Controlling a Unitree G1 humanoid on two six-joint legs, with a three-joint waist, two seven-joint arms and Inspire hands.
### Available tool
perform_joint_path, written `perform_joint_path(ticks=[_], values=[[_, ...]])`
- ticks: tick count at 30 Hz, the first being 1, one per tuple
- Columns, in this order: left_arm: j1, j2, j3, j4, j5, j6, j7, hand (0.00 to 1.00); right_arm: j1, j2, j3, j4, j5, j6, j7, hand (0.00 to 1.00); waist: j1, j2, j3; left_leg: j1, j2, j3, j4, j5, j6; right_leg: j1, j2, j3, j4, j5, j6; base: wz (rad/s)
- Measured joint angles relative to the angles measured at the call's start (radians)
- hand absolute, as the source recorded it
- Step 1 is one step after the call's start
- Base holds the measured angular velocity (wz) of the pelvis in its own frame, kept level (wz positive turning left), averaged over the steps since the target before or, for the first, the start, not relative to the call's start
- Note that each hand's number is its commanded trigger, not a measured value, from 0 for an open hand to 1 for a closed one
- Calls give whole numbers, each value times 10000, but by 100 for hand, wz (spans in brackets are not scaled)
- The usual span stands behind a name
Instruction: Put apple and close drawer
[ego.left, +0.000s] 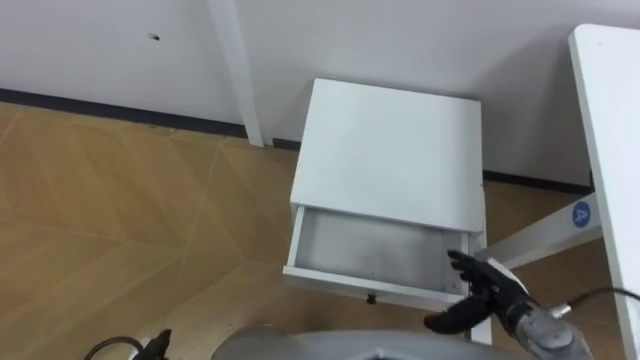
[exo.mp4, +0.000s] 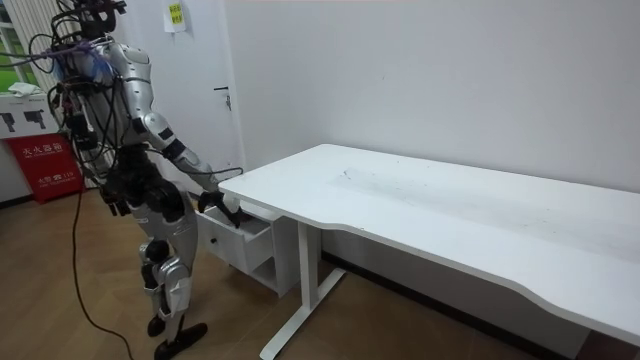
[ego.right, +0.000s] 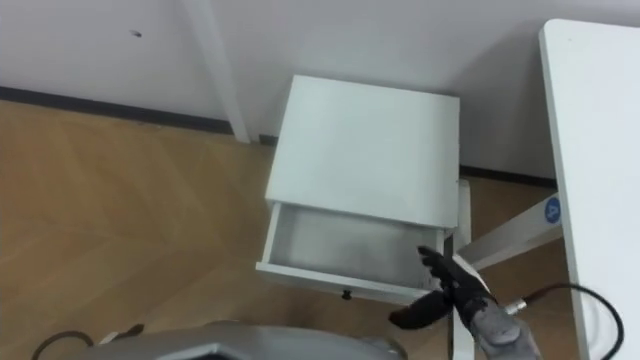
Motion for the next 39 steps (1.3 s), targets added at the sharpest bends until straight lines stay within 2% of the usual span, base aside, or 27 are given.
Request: perform_joint_path(ticks=[4, 7, 9, 10, 12, 13, 14, 15, 16, 17, 18, 20, 21, 22, 24, 26, 28, 29, 30, 31, 32, 33, 34, 35, 37, 38, 39], values=[[-39, -11, 288, 171, 21, 0, 3, 0, 29, 11, -46, 938, -337, 57, -257, 0, -173, 54, 7, 77, -3, 25, 5, -8, 7, 57, 46, 10, 17, 0, 0, 0], [-81, -25, 379, 194, 97, 26, -10, 0, 85, 25, -303, 1124, -857, 293, -380, 0, -320, 170, -8, -29, 24, 14, 166, -76, 49, -133, -47, -11, 420, -56, 45, -1], [-285, -24, 365, 305, 85, 27, -53, 0, -22, 9, -582, 1467, -810, 558, -497, 0, -448, 329, 8, -251, 33, 51, 611, -290, 159, -801, -291, -30, 1927, -364, 98, 0], [-365, -22, 352, 356, 72, 19, -67, 0, -24, 5, -673, 1530, -799, 613, -537, 0, -501, 343, 47, -365, 36, 111, 878, -409, 210, -1072, -398, -39, 2561, -447, 129, 18], [-921, 37, 352, 919, -13, 13, -153, 0, -150, 0, -867, 1997, -689, 819, -714, 0, -785, 430, 63, -797, -50, 268, 1803, -844, 446, -2377, -1076, -122, 5423, -466, 224, 27], [-1078, 59, 349, 1045, -39, 25, -162, 0, -184, -9, -867, 2167, -594, 841, -734, 0, -780, 402, 59, -845, -100, 374, 1980, -947, 511, -2673, -1255, -108, 6059, -380, 232, 13], [-1271, 77, 355, 1166, -45, 69, -200, 0, -273, -21, -886, 2500, -381, 928, -766, 0, -799, 436, 63, -962, -164, 437, 2397, -1176, 643, -3221, -1601, -104, 7167, -47, 214, -4], [-1354, 92, 341, 1191, -56, 92, -227, 0, -334, -28, -903, 2813, -244, 939, -768, 0, -818, 533, 53, -1080, -163, 467, 2782, -1388, 757, -3749, -1804, 1, 8092, 567, 161, -6], [-1366, 111, 343, 1178, -58, 104, -227, 0, -373, -27, -911, 3003, -111, 936, -762, 0, -867, 559, 55, -1102, -155, 488, 2913, -1463, 823, -4019, -1896, 53, 8512, 968, 143, -15], [-1352, 151, 358, 1170, -128, 131, -218, 0, -414, -20, -999, 3316, 244, 948, -705, 0, -881, 630, 44, -1098, -138, 524, 3061, -1537, 922, -4610, -1983, 217, 9222, 1751, 106, -18], [-1318, 196, 355, 1176, -135, 187, -205, 0, -359, -18, -1127, 3464, 568, 989, -650, 0, -926, 727, 52, -1156, -113, 603, 3207, -1603, 1043, -5277, -2034, 359, 10091, 2261, 67, -20], [-1262, 232, 341, 1170, -138, 306, -200, 0, -229, -20, -1182, 3481, 856, 1095, -654, 0, -956, 763, 8, -1396, -61, 668, 3414, -1637, 1161, -6610, -1999, 445, 11794, 2099, 99, -17], [-1264, 235, 340, 1171, -138, 416, -205, 0, -129, -12, -1176, 3721, 1186, 1089, -661, 0, -1007, 945, -24, -1517, 47, 676, 3550, -1658, 1237, -7381, -1970, 242, 12660, 1885, 92, -12], [-1256, 238, 342, 1172, -138, 472, -204, 0, -117, -3, -1174, 3874, 1361, 1085, -662, 0, -999, 878, -28, -1543, 73, 679, 3565, -1658, 1271, -7723, -1990, 162, 13003, 1766, 107, -5], [-1230, 233, 337, 1217, -198, 640, -202, 0, 34, 19, -1160, 4212, 1911, 1234, -688, 0, -1002, 1028, -26, -1575, 163, 687, 3640, -1640, 1376, -8779, -2006, -152, 13986, 1297, 139, -5], [-1195, 189, 340, 1319, -328, 807, -202, 0, 131, 19, -1140, 4242, 2235, 1345, -801, 0, -1050, 1153, -10, -1586, 234, 683, 3631, -1623, 1408, -9337, -2037, -301, 14410, 1194, 93, -5], [-1175, 170, 350, 1320, -328, 1025, -209, 0, 145, 18, -1123, 4240, 2603, 1426, -934, 0, -1091, 1265, -1, -1575, 244, 696, 3621, -1646, 1320, -9707, -2055, -229, 14712, 1156, 134, -4], [-1121, 152, 372, 1326, -321, 1090, -212, 0, 59, 8, -1115, 4225, 2774, 1599, -1082, 0, -1090, 1365, -6, -1519, 240, 796, 3525, -1694, 796, -9814, -2016, -149, 14868, 1151, 122, -31], [-957, 48, 481, 1388, -327, 1105, -212, 0, -170, -29, -1052, 4213, 2845, 1786, -1244, 0, -1073, 1256, 32, -1197, 89, 1003, 3064, -1631, -721, -9749, -2028, 27, 14777, 1130, 25, -41], [-905, -4, 504, 1427, -359, 1140, -216, 0, -303, -22, -1048, 4208, 2888, 1827, -1320, 0, -1068, 1132, -71, -1080, 36, 932, 3315, -1718, -1159, -9718, -2165, 128, 14785, 1105, 77, -21], [-1044, 144, 399, 1338, -546, 1170, -282, 0, -415, -8, -1092, 4175, 2877, 1861, -1367, 0, -1117, 1344, 104, -1474, 788, 190, 4980, -2113, -124, -9861, -2301, 360, 15294, 1037, 212, 14], [-1247, 310, 447, 1324, -509, 1093, -263, 0, -541, -5, -1166, 4137, 2811, 2043, -1474, 0, -1137, 1586, 149, -1867, 1059, -197, 5757, -3209, 258, -10217, -2416, 982, 15779, 1035, 248, 18], [-1223, 311, 531, 1352, -522, 1086, -213, 0, -651, -17, -1170, 4130, 2765, 2154, -1529, 0, -1088, 1531, 180, -1966, 1022, -154, 6005, -3335, 448, -10195, -2426, 1264, 15778, 1032, 254, -4], [-1061, 265, 550, 1373, -540, 1120, -134, 0, -770, -41, -1165, 4031, 2840, 2292, -1593, 0, -1104, 1462, 140, -1894, 875, -68, 5976, -3379, 458, -9767, -2579, 1480, 15558, 1035, 260, -15], [-1046, 273, 546, 1363, -567, 1079, -67, 0, -788, -43, -1143, 3846, 3138, 2421, -1598, 0, -1120, 1392, 133, -1831, 726, 23, 5615, -3240, 207, -9009, -2631, 1384, 14532, 1038, 347, -5], [-1016, 287, 554, 1362, -594, 1072, 8, 0, -809, -41, -1164, 3784, 3219, 2485, -1619, 0, -1206, 1309, 117, -1811, 637, 64, 5293, -3091, 187, -8243, -2640, 1152, 13162, 1021, 398, 0], [-932, 324, 580, 1359, -698, 1088, 61, 0, -809, -38, -1163, 3789, 3236, 2494, -1622, 0, -1246, 1203, 121, -1746, 541, 110, 4970, -2938, 187, -7365, -2470, 940, 11528, 951, 511, 4]])
